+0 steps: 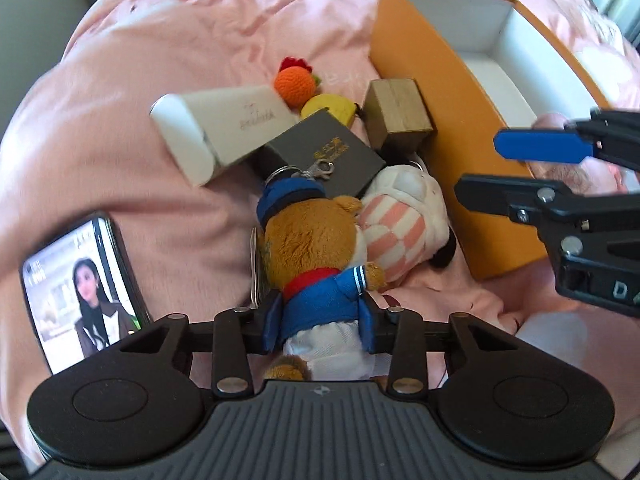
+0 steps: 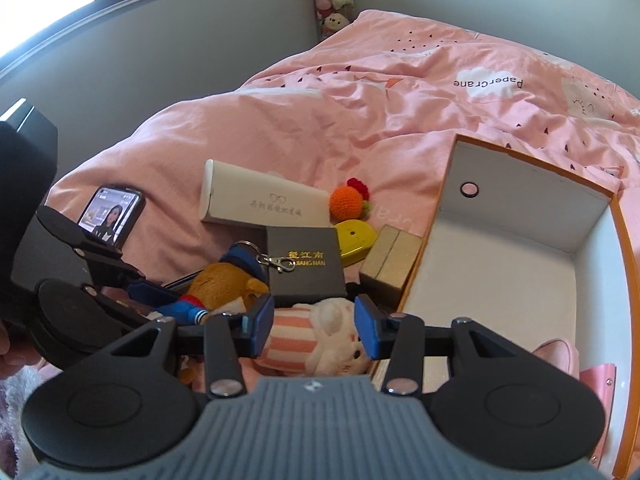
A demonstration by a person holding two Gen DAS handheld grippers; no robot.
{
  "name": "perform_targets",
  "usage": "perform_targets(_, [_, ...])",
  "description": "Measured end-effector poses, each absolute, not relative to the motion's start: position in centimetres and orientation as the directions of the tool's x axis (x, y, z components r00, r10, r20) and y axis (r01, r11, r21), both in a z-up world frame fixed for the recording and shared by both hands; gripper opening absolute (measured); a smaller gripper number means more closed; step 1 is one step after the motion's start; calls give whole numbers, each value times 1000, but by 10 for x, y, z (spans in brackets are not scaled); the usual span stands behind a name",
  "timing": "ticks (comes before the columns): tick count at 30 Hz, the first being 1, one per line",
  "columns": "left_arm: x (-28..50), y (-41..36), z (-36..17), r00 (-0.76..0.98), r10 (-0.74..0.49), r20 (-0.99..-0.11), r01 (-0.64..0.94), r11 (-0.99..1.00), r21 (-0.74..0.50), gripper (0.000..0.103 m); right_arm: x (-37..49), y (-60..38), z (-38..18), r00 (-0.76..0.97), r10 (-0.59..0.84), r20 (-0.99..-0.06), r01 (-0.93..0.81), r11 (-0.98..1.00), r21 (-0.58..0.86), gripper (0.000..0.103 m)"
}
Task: Organize objects
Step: 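Grasp the blue-outfit bear plush with the left tool while the right grasps the striped bunny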
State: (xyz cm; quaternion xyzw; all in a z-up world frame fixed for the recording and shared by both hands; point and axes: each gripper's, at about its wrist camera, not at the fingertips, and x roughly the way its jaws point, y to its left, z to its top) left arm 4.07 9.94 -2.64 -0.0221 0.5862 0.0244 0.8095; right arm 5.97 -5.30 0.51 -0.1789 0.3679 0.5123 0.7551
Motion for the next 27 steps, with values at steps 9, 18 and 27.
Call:
perform_targets(9, [25, 96, -2, 445, 24, -895, -70, 998, -7, 39, 57, -48, -1, 187, 609, -771, -907, 408, 102, 47])
perform_targets(18, [30, 116, 18, 543, 20, -840, -123, 991, -57, 39, 49, -21, -14, 134, 569, -812, -923, 369, 106, 46])
perform_targets(27, [30, 136, 6, 539, -8, -842, -157, 982, -110, 39, 50, 15, -43, 219, 505, -835, -887, 459, 46, 53])
